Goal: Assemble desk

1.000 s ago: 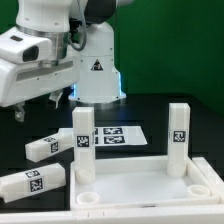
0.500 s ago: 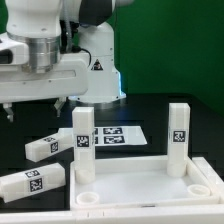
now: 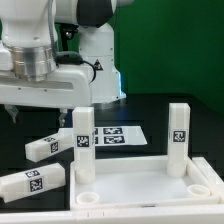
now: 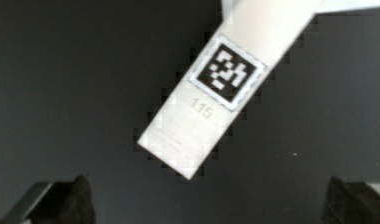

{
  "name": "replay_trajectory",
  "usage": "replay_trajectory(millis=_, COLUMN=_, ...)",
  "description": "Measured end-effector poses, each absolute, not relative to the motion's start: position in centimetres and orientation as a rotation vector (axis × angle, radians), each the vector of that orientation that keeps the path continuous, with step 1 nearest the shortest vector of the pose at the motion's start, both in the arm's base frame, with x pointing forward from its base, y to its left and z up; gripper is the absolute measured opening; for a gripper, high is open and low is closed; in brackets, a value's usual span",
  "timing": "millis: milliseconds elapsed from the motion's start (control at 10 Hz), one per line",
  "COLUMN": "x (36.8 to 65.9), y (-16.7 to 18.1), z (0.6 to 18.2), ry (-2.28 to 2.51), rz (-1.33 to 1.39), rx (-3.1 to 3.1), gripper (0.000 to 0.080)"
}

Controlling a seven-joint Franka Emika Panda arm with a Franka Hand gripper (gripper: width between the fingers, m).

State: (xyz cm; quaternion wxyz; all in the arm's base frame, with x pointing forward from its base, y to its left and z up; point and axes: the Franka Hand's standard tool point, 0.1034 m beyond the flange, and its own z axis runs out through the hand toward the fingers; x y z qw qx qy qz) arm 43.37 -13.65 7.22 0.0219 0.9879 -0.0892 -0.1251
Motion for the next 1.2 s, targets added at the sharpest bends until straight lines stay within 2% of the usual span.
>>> replay_trajectory(millis=200, x=43.9, y=-14.6, z=6.3, ry=-0.66, rz=-0.47, rx=3.108, gripper=0.0648)
replay_trajectory(millis=300, x=44.5, y=-15.0, z=6.6, ry=-0.867, rz=-0.543, rx=3.14, gripper=0.0648)
replay_trajectory(millis=400, x=44.5, y=-15.2, z=6.2, ry=-1.012, rz=-0.536, rx=3.137, gripper=0.0648)
replay_trajectory(millis=800, x=44.3, y=-14.6, z=6.0, ry=-1.116, rz=-0.579, rx=3.093, gripper=0.0648)
replay_trajectory(millis=1000, x=42.2, y=-13.8, z=5.3, ry=-1.179, rz=-0.978, rx=3.103, gripper=0.0648)
replay_trajectory(millis=1200, x=42.3, y=-14.0, z=4.6, ry=-1.11, rz=-1.266, rx=3.093, gripper=0.0648)
